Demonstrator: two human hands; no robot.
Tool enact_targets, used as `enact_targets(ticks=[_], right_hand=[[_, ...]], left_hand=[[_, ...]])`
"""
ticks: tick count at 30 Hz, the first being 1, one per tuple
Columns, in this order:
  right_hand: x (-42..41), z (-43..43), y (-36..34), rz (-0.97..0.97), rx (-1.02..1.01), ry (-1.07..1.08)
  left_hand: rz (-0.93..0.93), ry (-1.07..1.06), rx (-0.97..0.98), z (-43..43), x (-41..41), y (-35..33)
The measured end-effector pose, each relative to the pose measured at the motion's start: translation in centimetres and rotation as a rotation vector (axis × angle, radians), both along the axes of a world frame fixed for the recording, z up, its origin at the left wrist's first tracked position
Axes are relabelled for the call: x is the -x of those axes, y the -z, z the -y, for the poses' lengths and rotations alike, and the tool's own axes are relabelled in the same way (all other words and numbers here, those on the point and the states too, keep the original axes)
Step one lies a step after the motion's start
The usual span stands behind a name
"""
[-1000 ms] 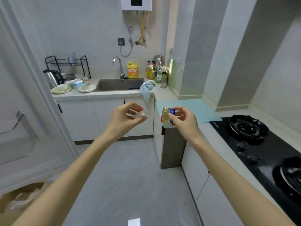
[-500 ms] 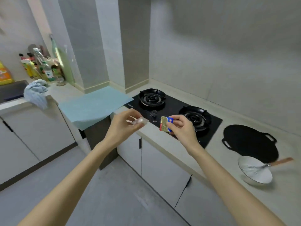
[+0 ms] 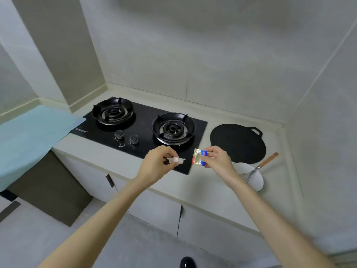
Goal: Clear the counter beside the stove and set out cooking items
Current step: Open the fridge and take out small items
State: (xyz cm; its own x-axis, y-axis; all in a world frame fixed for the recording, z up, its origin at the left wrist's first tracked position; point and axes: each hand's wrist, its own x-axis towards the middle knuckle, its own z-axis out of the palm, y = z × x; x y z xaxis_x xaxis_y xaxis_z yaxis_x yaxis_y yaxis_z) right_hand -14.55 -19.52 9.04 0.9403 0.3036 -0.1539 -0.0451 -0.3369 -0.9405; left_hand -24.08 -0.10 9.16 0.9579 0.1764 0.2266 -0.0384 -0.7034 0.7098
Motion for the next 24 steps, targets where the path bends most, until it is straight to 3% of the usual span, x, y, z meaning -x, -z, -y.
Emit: enact_targets(ticks=[11,24], right_hand=[[-13.5,1.7,7.3,-0.055,0.500,-0.216],[-20.3,0.6,14.1,-0.274,0.708,-0.410]], left_hand=[[-0.153,0.021,-0.130,3.1,-11.7,9.6],[-0.242,0.174,-0.213,4.4,-17.4,16.5]])
